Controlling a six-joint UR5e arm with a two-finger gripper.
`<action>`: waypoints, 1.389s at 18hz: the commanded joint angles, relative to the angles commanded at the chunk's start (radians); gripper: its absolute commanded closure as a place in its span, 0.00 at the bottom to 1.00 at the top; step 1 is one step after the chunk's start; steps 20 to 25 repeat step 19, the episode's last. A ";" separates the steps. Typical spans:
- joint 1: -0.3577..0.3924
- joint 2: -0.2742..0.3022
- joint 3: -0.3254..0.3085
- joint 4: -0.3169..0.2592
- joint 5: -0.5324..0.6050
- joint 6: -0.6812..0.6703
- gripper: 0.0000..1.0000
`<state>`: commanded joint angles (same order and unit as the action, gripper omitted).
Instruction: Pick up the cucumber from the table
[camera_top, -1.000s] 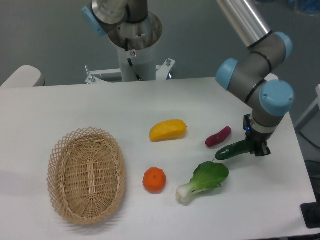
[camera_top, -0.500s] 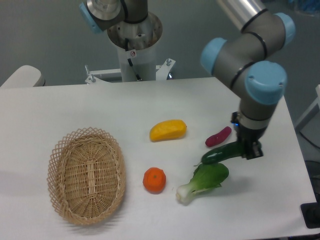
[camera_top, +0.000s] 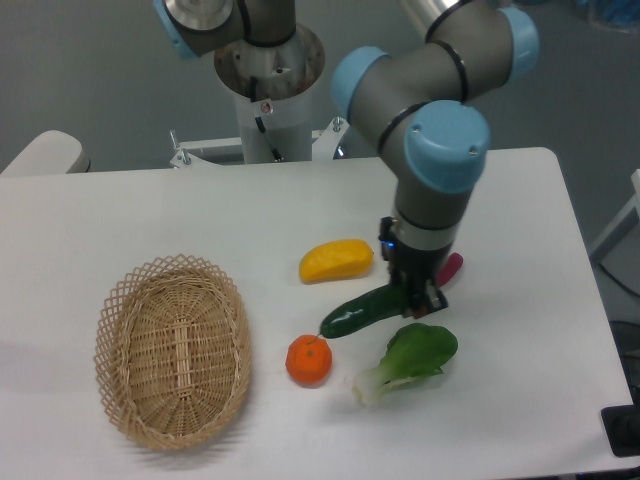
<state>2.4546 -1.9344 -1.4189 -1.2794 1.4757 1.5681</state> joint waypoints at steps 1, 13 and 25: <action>-0.017 0.000 0.002 0.002 -0.002 -0.038 0.78; -0.057 0.009 0.002 0.002 -0.003 -0.137 0.78; -0.052 0.012 0.006 0.002 -0.003 -0.137 0.79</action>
